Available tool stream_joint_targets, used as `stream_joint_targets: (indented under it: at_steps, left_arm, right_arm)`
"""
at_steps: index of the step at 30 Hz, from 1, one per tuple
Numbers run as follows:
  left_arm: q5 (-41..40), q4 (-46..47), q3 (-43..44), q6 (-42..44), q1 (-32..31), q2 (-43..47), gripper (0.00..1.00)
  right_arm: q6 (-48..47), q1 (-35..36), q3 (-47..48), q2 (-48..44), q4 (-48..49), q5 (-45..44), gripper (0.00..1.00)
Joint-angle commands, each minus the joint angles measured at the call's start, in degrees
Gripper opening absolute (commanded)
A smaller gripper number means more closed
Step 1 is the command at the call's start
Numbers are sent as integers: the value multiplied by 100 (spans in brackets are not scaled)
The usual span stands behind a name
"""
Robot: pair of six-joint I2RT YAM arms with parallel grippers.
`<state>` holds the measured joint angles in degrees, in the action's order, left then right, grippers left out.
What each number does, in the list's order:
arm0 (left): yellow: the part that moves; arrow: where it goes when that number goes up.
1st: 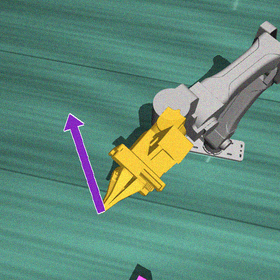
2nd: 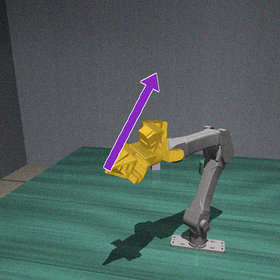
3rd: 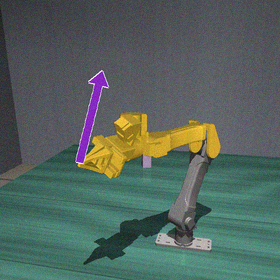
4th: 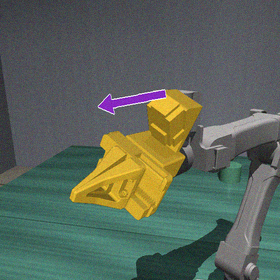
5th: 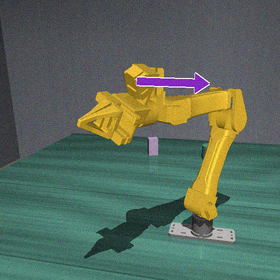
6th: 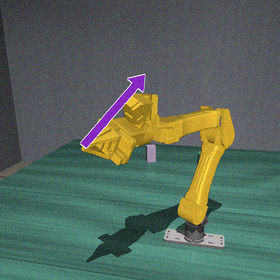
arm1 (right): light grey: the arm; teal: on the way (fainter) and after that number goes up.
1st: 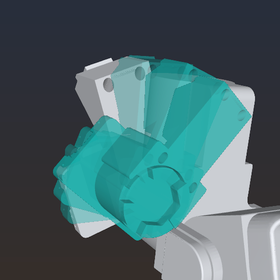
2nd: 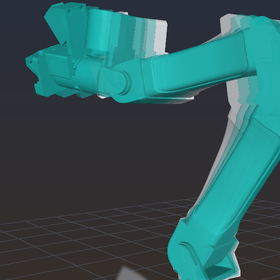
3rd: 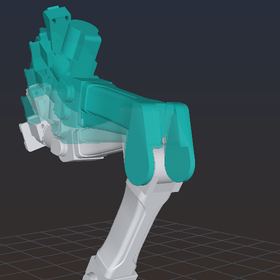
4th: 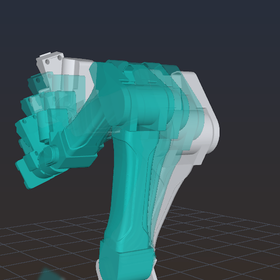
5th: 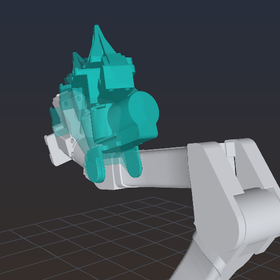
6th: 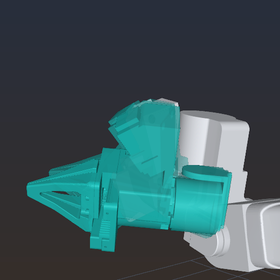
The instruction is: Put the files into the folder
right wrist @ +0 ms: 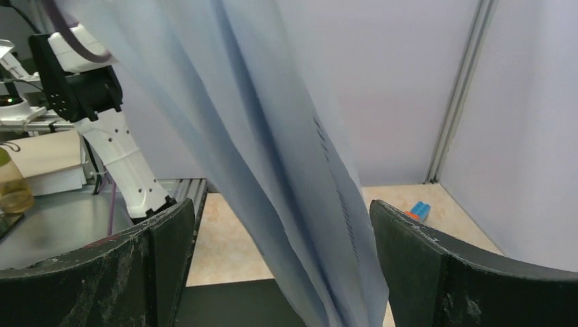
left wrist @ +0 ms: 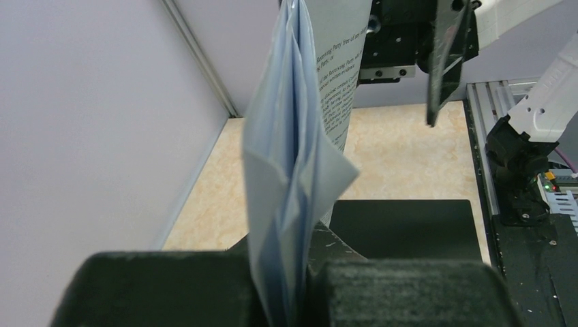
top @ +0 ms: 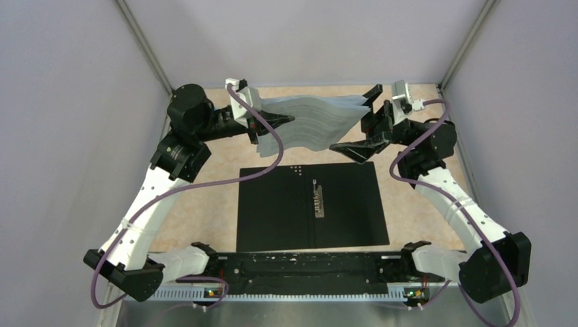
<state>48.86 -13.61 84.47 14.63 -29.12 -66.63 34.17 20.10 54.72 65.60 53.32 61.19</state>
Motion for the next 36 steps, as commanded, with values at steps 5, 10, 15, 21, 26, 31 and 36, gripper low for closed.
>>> stream_joint_targets:
  at_steps: [5, 10, 15, 21, 26, 31, 36]
  left_arm:
    - [417, 323, 85, -183, -93, 263, 0]
    - [571, 577, 96, -570, -88, 216, 0]
    - [724, 937, 193, -1139, -77, 77, 0]
    - [938, 1119, 323, -1433, -29, -84, 0]
    - [1082, 1614, 261, -2080, 79, -175, 0]
    - [1281, 2021, 228, -2597, 197, -315, 0]
    - [1095, 1986, 94, -2910, 254, -462, 0]
  right_arm:
    - [279, 38, 56, 122, 526, 98, 86]
    - [1170, 32, 44, 283, 1540, 422, 74]
    - [1591, 42, 0, 317, 1992, 541, 63]
    - [1941, 47, -7, 385, 2419, 561, 49]
    - [2042, 54, 32, 401, 2392, 567, 28]
    - [1168, 56, 13, 219, 1012, 257, 12]
    - [-411, 91, 424, -107, -2123, -908, 0]
